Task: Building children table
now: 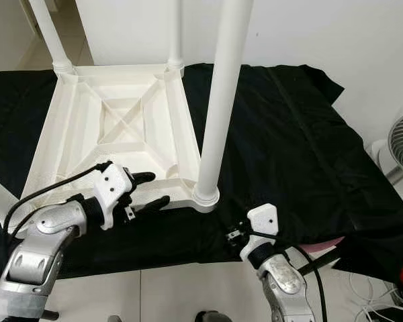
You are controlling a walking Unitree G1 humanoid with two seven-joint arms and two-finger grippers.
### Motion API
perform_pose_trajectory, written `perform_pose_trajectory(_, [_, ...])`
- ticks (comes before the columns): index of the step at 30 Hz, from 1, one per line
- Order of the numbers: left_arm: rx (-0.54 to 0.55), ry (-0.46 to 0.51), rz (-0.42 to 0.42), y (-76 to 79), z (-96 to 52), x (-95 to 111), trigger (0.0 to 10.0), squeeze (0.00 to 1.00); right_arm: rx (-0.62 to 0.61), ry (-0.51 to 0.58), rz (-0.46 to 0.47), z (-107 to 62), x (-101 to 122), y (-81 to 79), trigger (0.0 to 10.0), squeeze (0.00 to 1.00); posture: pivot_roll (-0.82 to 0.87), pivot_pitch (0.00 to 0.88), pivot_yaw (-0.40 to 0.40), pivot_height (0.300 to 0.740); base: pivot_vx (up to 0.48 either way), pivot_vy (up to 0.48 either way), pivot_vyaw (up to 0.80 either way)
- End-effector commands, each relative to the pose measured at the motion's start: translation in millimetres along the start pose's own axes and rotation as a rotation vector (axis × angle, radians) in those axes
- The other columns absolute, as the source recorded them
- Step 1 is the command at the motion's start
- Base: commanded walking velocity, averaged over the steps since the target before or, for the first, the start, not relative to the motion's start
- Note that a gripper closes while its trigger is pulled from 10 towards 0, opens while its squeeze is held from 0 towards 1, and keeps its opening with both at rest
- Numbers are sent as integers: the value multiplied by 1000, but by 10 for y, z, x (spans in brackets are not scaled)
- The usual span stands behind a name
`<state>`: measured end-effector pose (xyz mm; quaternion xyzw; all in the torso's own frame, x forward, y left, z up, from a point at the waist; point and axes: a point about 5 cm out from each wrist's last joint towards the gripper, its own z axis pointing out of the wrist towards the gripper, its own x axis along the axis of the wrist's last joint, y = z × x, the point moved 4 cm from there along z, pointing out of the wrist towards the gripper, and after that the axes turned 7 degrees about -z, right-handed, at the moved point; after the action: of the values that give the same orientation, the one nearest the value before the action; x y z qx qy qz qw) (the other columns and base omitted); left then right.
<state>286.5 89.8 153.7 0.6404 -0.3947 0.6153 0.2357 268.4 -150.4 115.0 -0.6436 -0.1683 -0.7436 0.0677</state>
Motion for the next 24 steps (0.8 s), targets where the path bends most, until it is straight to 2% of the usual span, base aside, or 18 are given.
perform_pose_trajectory(1, [40,-15,-8,-16,-30,-40,10000,0,-52,6,-11,11,14,93,10000,0,-42,85,-33,740,0,0,0])
perform_pose_trajectory(4, [4,-54,15,5,-78,-103,10000,0,-87,20,-15,53,49,161,10000,0,-40,84,-34,740,0,0,0])
perform_pose_trajectory(7, [7,-112,40,-40,-112,-193,10000,0,-121,29,-2,88,70,224,10000,0,-34,79,-35,740,0,0,0])
perform_pose_trajectory(8, [28,-145,52,-110,-141,-246,10000,0,-157,39,43,133,99,279,10000,0,-34,79,-37,740,0,0,0])
perform_pose_trajectory(10, [36,-158,65,-154,-150,-265,10000,0,-197,46,83,172,127,313,10000,0,-33,78,-39,740,0,0,0])
perform_pose_trajectory(15, [63,-179,72,-215,-144,-302,10000,0,-229,48,92,207,147,322,10000,0,-33,76,-40,740,0,0,0])
perform_pose_trajectory(17, [95,-225,78,-297,-133,-395,10000,0,-280,37,90,268,142,326,10000,0,-39,72,-38,740,0,0,0])
perform_pose_trajectory(19, [97,-230,79,-304,-132,-406,10000,0,-287,35,94,277,139,327,10000,0,-39,72,-38,740,0,0,0])
perform_pose_trajectory(20, [100,-235,68,-314,-127,-420,6588,0,-297,33,102,301,136,326,10000,0,-39,72,-37,740,0,0,0])
perform_pose_trajectory(21, [100,-235,68,-314,-127,-420,6588,0,-297,33,102,301,136,326,10000,0,-39,72,-37,740,0,0,0])
perform_pose_trajectory(22, [101,-240,62,-325,-120,-429,1529,0,-312,27,97,331,132,333,10000,0,-42,71,-34,740,0,0,0])
perform_pose_trajectory(23, [101,-240,62,-325,-120,-429,1529,0,-312,27,97,331,132,333,10000,0,-42,71,-34,740,0,0,0])
perform_pose_trajectory(24, [100,-244,58,-334,-113,-432,0,0,-331,24,92,377,135,349,10000,0,-43,71,-32,740,0,0,0])
